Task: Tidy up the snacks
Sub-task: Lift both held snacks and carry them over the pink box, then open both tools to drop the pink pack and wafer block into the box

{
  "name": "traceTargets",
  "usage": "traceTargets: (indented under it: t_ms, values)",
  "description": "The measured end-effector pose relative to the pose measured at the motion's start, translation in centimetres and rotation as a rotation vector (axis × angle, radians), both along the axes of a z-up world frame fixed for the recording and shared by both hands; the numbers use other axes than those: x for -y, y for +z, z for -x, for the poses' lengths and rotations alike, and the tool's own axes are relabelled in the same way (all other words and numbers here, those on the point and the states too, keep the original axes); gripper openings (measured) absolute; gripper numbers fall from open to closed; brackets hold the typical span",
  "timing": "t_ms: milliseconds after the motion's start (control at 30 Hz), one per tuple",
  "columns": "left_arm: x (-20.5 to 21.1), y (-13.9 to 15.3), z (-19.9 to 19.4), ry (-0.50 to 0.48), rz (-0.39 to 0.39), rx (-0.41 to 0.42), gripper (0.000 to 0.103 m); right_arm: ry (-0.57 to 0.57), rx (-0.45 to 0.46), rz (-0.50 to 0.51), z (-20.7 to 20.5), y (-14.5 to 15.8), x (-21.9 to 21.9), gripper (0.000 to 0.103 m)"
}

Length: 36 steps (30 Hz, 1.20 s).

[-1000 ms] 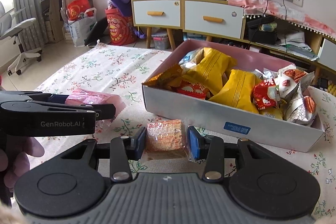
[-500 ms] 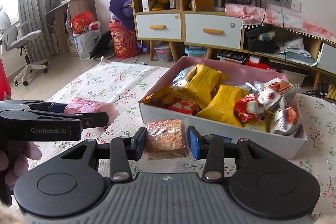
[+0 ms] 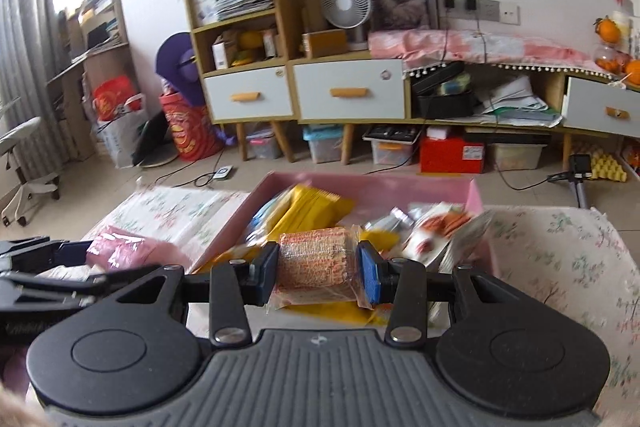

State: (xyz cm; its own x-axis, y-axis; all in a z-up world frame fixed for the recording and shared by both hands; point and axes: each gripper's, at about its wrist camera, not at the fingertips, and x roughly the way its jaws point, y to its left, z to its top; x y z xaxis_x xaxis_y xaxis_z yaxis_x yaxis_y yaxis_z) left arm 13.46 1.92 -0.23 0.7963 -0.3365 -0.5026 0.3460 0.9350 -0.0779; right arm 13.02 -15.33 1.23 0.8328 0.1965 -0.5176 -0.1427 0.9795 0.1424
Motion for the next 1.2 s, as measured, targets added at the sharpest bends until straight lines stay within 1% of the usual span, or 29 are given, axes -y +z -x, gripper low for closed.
traceTargets:
  t_ms: [167,333,433,667,833,900,933,1000,1067,1200]
  values:
    - [3.0,-0.2,-2.4,-0.054,-0.033,0.008,0.073,-0.039,-0.001,0.019,-2.0,0.2,1.5,0.039]
    - [5.7,-1.0,-5.0,-0.095,-0.055,-0.011,0.073,-0.085,-0.023,0.007,-3.9,-0.1,3.2,0.039]
    - [7.1,-1.7,-6.4,-0.107,-0.069,-0.02,0.073,-0.098,-0.039,0.018,-4.8,-0.4,3.6,0.039]
    - [8.6,-2.9,-8.9,-0.107,-0.068,-0.031,0.073,-0.11,-0.07,0.007,-6.1,-1.3,4.2,0.039]
    - [8.9,-3.6,-9.7,-0.099,-0.067,-0.035,0.075,-0.108,-0.082,-0.015,-6.8,-1.6,4.6,0.041]
    - [8.9,-3.8,-9.8,-0.103,-0.07,-0.032,0.078,-0.109,-0.083,-0.019,-6.9,-1.6,4.7,0.043]
    - [8.9,-3.8,-9.7,-0.102,-0.072,-0.029,0.08,-0.11,-0.082,-0.02,-6.9,-1.6,4.7,0.047]
    - [8.9,-3.8,-9.7,-0.102,-0.072,-0.025,0.087,-0.115,-0.075,-0.027,-6.9,-1.4,4.7,0.05]
    - [8.9,-3.7,-9.7,-0.102,-0.069,-0.024,0.093,-0.124,-0.071,-0.041,-7.0,-1.2,4.9,0.067]
    - [8.8,-3.2,-9.4,-0.107,-0.065,-0.037,0.098,-0.135,-0.066,-0.048,-6.8,-0.8,5.0,0.069]
